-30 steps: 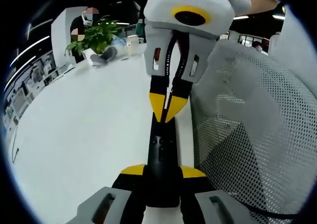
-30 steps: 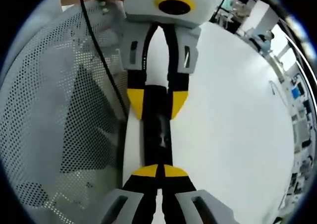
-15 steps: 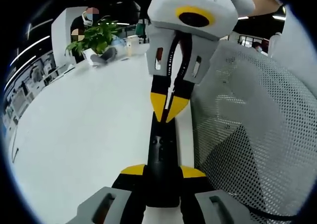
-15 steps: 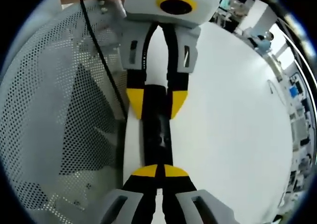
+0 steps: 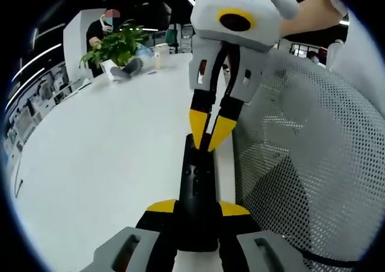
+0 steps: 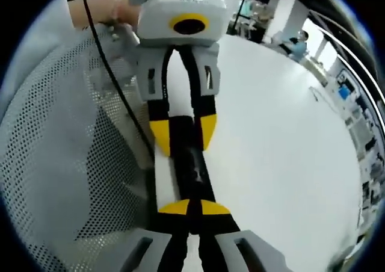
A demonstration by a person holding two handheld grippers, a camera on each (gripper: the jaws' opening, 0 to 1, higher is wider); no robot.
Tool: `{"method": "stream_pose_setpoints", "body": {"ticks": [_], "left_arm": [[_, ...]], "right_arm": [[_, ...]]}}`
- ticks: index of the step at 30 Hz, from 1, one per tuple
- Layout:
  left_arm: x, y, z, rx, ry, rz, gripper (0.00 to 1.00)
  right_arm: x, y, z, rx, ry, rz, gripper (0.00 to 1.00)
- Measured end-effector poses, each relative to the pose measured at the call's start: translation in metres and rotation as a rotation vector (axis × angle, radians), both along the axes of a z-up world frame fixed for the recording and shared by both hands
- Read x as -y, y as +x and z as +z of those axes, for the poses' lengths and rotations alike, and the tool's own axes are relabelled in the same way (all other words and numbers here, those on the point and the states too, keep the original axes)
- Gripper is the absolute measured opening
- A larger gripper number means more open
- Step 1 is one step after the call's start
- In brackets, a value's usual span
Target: Press the specified remote control buttons in sequence, fully releasing each button before pressing the next.
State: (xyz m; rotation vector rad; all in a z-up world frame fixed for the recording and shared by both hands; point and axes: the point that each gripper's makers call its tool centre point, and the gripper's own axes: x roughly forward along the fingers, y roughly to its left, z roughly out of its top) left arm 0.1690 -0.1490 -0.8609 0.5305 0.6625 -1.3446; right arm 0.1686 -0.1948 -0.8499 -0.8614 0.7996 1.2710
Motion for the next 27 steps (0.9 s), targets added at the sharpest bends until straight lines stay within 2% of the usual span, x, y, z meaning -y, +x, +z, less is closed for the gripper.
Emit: {"method": "stream_pose_setpoints", "body": {"ticks": [4,6,8,11,20,24,27], "left_arm": [[0.0002,0.0003,0.0000,0.002,0.003,-0.002,0.23],[0.0001,0.0004,0.0000,0.001,0.002,-0.002,0.23],[0.0003,0.0009,0.0000,0.000,-0.002,-0.002,0.23],[0.0005,0.0011,0.0003,0.001,-0.004,-0.004,0.23],[0.0000,0.0019,0.0003,-0.001,-0.009,-0.006,0.23],[0.0000,0.0017,0.0004,-0.004,-0.010,0.002,0.23],[-0.0005,0.0015,0.0006,-0.002,-0.011,-0.002,0.23]], "right_arm": [[-0.0075,0.0073,0.0006,0.007,0.009,0.004,0.05],[-0.0100,0.0048,-0.0033,-0.027,0.001,0.017,0.04],[-0.0079,0.0060,-0.0018,-0.032,0.001,0.023,0.05],[-0.0077,0.0066,-0.0013,-0.065,0.025,-0.012,0.05],[-0.0086,0.0056,-0.0022,-0.053,0.009,0.038,0.05],[-0.0085,0.0042,-0.0025,-0.017,0.016,0.043,0.05],[-0.0085,0.0063,-0.0019,-0.037,0.033,0.027,0.05]]}}
